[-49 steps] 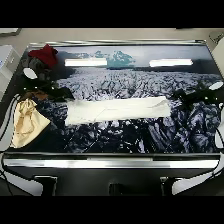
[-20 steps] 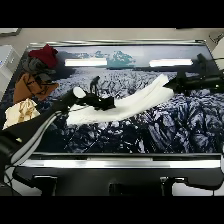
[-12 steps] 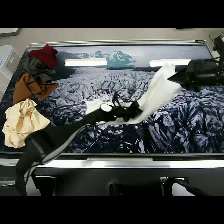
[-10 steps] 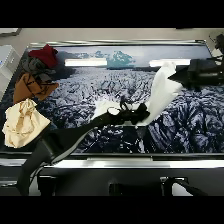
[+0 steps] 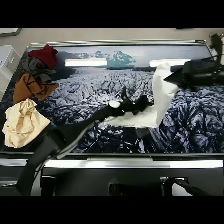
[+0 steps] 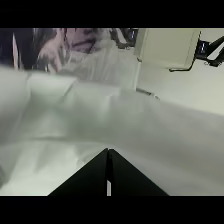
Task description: Fold the clothes and pants, and hang the long-sleeved shirts on hangers.
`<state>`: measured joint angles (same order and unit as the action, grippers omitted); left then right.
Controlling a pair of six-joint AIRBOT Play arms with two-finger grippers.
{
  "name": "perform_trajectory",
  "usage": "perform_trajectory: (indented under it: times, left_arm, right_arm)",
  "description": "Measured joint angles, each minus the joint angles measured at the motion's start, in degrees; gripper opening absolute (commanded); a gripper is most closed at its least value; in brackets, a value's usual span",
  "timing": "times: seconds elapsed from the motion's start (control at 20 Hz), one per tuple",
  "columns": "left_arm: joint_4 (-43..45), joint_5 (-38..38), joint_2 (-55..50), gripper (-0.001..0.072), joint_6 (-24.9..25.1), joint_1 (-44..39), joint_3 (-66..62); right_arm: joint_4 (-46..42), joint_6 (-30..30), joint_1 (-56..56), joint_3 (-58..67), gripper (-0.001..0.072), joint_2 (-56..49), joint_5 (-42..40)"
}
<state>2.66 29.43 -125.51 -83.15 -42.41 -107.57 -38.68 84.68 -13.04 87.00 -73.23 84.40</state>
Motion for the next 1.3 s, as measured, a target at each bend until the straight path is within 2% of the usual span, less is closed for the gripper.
perform_trajectory:
  times: [0.3,0.45,0.5,0.55,0.6,0.65,0.8,0.95,1.25,1.3]
  left_arm:
    - [32.24,19.87,15.65,0.002,-1.9,18.53,-0.46]
    - [40.26,27.17,26.05,0.0021,-1.95,26.56,-0.55]
    - [41.94,28.72,29.68,0.0021,-2.16,28.81,-0.52]
    - [42.88,29.83,33.0,0.0021,-2.14,30.58,-0.55]
    - [43.85,30.77,36.3,0.0021,-2.08,32.17,-0.57]
    - [44.65,31.61,39.32,0.0021,-1.77,33.46,-0.57]
    - [46.45,32.83,46.38,0.0022,-1.25,35.58,-0.59]
    - [48.5,33.75,50.66,0.0023,-0.98,36.52,-0.59]
    - [50.6,35.43,53.33,0.0023,-0.83,36.98,-0.57]
    - [50.64,35.47,53.46,0.0023,-0.83,36.98,-0.59]
  right_arm:
    - [-8.41,3.85,16.65,0.0,0.0034,-9.92,-9.46]
    - [-10.19,7.06,25.7,0.0,0.0035,-18.25,-16.11]
    - [-10.49,8.33,28.26,0.0,0.0072,-21.0,-17.94]
    - [-10.73,9.9,30.56,0.0,0.0313,-23.67,-19.54]
    - [-10.82,11.69,32.72,0.0,0.0639,-26.29,-21.18]
    - [-10.67,13.16,34.23,-0.02,0.0696,-28.35,-22.14]
    - [-9.66,15.1,34.97,0.09,0.0693,-30.8,-23.85]
    - [-9.38,13.38,28.7,0.22,0.069,-27.23,-22.51]
    - [-15.63,8.61,3.78,-2.4,0.0657,-20.24,-6.05]
    - [-16.04,7.65,0.74,-4.48,0.0607,-19.89,-4.28]
